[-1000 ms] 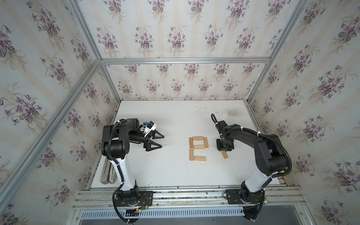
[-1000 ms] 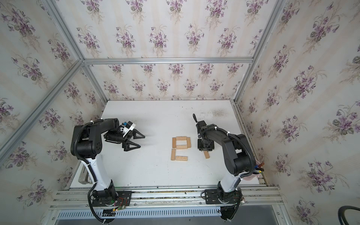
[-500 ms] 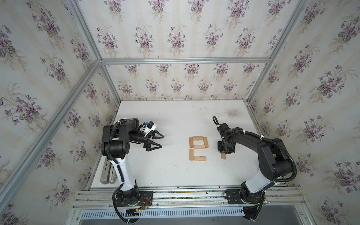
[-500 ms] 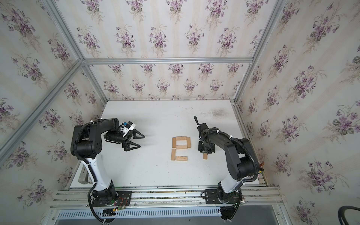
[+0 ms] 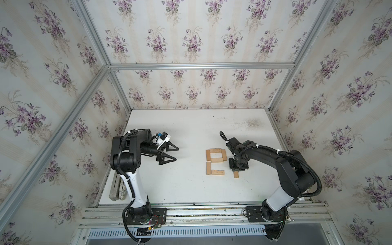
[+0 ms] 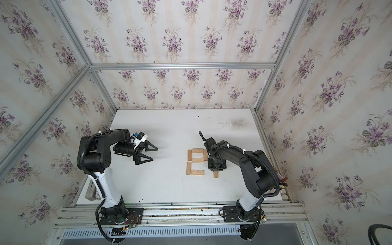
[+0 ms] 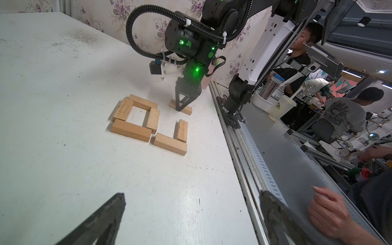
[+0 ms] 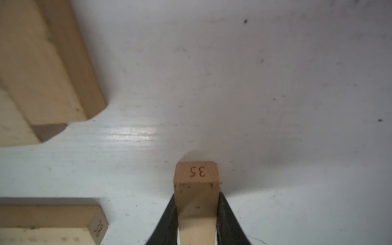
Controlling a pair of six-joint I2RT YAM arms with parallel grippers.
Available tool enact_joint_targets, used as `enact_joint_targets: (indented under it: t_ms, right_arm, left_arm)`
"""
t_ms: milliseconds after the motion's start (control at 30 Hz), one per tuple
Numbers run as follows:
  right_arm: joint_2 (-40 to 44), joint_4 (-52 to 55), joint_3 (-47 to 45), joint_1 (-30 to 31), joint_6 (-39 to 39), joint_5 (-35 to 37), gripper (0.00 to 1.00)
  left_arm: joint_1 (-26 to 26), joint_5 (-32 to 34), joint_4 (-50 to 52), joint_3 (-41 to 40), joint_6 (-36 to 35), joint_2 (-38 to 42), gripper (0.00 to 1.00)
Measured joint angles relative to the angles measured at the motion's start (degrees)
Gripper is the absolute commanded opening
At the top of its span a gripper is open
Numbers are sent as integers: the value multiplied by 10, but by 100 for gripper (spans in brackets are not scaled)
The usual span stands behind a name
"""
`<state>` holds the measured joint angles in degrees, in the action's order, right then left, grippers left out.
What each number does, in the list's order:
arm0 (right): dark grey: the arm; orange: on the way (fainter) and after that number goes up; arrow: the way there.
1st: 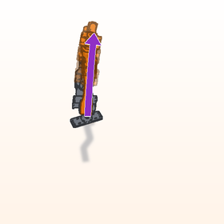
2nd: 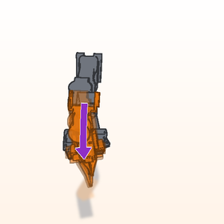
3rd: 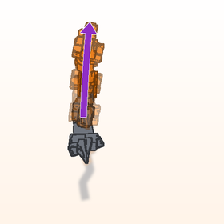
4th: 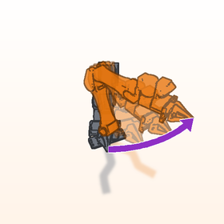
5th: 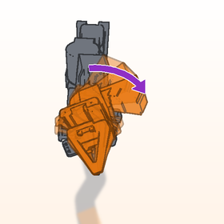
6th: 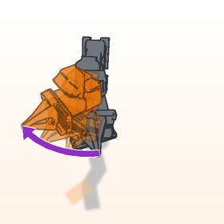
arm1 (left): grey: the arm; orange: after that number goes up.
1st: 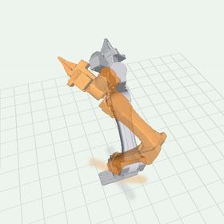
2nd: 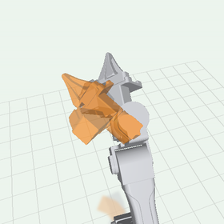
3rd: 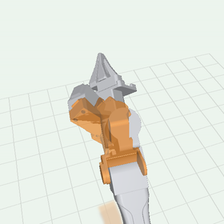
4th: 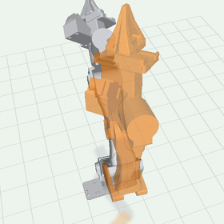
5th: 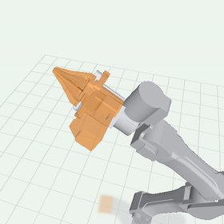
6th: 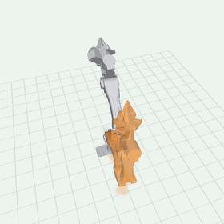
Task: Assemble the number 8 with building blocks
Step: Assemble the building block at the center of the board.
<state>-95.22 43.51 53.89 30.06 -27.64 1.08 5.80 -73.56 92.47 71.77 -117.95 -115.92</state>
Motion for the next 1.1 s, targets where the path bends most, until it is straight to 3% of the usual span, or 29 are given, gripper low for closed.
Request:
enact_joint_targets:
  t_ms: [567, 700, 1100]
  right_arm:
    - [-54, -20, 57, 38, -16, -8, 32]
    - [-49, -23, 51, 38, -24, -6, 39]
    - [-28, -45, 24, 42, -41, -9, 30]
  left_arm:
    - [0, 0, 0, 0, 0, 0, 100]
    - [0, 0, 0, 0, 0, 0, 99]
    - [0, 0, 0, 0, 0, 0, 99]
